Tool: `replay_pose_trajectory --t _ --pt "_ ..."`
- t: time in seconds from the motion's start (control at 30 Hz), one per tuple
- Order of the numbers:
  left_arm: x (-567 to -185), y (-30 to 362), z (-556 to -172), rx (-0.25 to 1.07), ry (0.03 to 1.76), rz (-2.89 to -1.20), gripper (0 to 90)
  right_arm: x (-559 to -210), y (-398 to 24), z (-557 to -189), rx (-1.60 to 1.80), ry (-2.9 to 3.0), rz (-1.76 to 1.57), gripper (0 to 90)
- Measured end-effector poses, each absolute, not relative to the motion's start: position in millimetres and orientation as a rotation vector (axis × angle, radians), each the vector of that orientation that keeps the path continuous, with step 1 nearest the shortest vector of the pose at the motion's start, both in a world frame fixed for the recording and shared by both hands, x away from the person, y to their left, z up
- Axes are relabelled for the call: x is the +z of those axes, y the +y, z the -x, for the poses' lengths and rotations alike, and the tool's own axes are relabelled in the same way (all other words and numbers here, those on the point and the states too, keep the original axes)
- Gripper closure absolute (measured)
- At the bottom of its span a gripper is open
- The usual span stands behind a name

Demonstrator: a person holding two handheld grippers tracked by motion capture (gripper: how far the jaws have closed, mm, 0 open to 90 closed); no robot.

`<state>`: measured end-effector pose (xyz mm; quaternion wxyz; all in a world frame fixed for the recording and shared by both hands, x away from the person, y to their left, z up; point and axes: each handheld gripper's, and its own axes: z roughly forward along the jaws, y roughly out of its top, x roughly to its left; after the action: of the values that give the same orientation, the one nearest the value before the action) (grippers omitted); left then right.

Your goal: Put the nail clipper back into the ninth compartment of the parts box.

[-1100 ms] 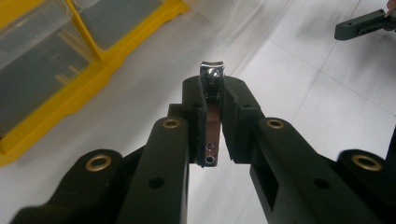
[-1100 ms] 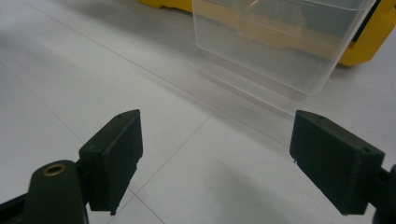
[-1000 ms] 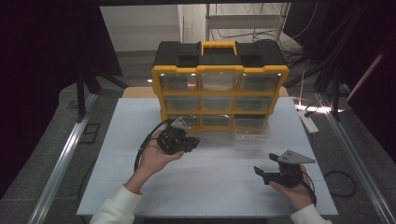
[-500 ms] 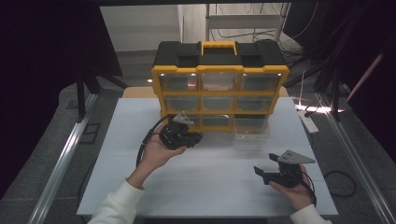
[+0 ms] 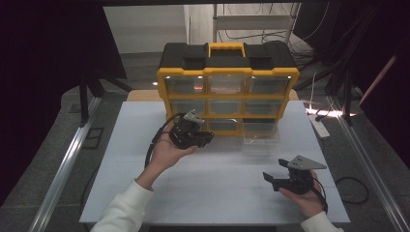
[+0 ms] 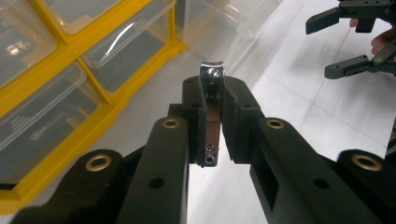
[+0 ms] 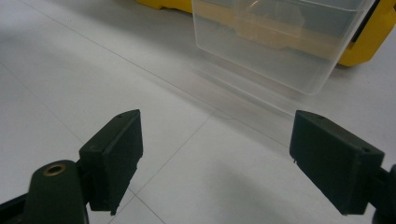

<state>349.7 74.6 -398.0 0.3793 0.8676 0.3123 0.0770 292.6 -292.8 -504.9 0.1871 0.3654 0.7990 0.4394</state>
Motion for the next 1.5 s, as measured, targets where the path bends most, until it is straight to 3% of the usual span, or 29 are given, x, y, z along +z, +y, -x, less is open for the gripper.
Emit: replay_pose_trajectory --t 1.5 --pt "-386 20 -390 0.161 0.720 -2.276 79.8 -506 -293 -294 1.231 2.253 -1.038 18.0"
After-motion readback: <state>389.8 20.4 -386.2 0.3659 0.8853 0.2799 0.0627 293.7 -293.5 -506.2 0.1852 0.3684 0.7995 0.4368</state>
